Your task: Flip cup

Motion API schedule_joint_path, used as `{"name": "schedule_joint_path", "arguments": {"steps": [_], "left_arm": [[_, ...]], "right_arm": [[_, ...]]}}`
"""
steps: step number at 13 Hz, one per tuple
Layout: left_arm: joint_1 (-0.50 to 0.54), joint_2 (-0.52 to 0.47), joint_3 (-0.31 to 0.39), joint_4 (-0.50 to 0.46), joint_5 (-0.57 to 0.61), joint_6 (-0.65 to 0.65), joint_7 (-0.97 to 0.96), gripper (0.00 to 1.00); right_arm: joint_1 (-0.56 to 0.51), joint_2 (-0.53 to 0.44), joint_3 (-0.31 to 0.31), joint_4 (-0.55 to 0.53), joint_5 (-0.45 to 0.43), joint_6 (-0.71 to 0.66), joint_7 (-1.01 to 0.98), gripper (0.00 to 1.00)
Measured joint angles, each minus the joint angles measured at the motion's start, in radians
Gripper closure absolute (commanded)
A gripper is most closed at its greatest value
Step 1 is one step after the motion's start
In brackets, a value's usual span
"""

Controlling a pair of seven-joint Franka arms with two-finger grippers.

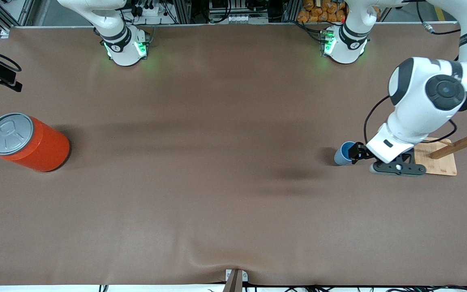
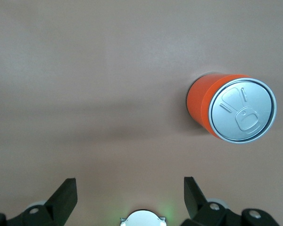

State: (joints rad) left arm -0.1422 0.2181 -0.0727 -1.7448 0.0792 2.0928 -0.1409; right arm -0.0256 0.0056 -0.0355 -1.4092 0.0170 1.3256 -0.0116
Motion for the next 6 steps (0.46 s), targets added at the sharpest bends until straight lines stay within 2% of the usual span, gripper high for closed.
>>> {"name": "schedule_joint_path", "arguments": {"steps": [3,6], "left_arm": [[0.024,0.0,-0.003,0.068,0.0,-0.053,0.0,0.0],[0.073,-0.001,-0.031,0.09,-0.001,-0.068,0.0,0.0]], "right_arm": [[0.0,0.001,0.001,0.0,0.0,-0.001,0.0,0.0],[0.0,0.002,0.002,0.0,0.0,-0.001,0.0,0.0]]}}
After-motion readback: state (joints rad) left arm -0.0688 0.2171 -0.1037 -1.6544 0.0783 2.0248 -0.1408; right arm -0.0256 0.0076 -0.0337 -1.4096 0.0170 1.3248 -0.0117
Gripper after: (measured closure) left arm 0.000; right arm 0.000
